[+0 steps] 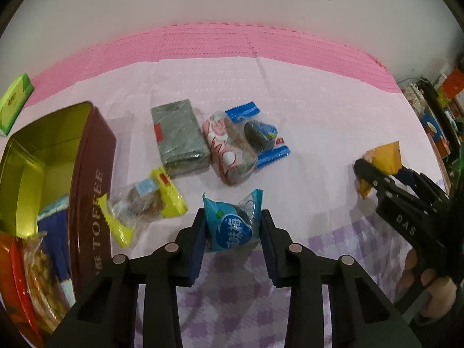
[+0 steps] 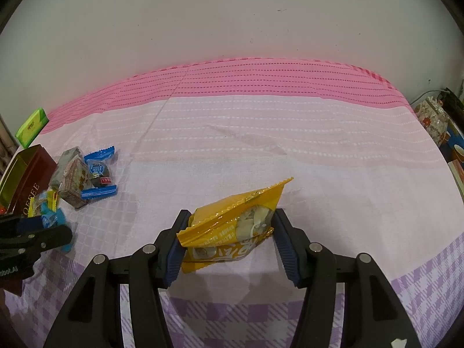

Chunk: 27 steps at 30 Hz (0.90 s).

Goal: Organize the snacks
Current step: 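Carry the blue candy into the tin with the left gripper and release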

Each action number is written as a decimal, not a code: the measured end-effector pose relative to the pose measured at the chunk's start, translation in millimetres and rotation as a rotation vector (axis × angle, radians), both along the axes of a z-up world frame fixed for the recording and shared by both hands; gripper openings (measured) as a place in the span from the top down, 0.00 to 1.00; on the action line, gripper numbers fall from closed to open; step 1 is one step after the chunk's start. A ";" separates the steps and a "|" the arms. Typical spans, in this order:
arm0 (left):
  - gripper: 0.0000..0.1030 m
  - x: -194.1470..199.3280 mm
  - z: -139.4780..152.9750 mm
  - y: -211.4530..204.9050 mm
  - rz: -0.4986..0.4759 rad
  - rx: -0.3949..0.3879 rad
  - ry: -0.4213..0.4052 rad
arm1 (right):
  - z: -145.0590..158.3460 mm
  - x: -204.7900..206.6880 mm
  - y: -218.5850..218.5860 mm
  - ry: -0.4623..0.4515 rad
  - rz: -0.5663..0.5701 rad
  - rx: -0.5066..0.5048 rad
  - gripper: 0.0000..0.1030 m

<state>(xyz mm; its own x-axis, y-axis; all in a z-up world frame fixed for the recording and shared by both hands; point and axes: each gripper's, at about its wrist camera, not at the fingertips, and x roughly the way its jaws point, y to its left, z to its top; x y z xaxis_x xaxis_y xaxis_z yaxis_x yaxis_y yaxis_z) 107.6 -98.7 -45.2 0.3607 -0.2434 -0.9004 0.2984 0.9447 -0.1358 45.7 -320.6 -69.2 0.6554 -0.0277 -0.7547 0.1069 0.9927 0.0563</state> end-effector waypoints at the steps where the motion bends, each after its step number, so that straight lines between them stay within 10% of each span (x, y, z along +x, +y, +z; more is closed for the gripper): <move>1: 0.66 -2.3 0.7 2.0 0.000 -0.001 0.000 | 0.1 -0.2 0.2 0.000 0.000 0.001 0.47; 27: 0.66 1.4 63.8 80.2 0.125 0.021 -0.119 | -1.6 -1.1 6.3 0.007 -0.002 -0.040 0.47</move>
<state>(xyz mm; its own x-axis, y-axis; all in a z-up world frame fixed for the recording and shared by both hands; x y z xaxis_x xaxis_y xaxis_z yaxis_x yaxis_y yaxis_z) 109.0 -18.5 18.6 0.4911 -0.1714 -0.8541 0.1911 0.9778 -0.0863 44.7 -314.4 -70.8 0.6501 -0.0591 -0.7576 0.1090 0.9939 0.0160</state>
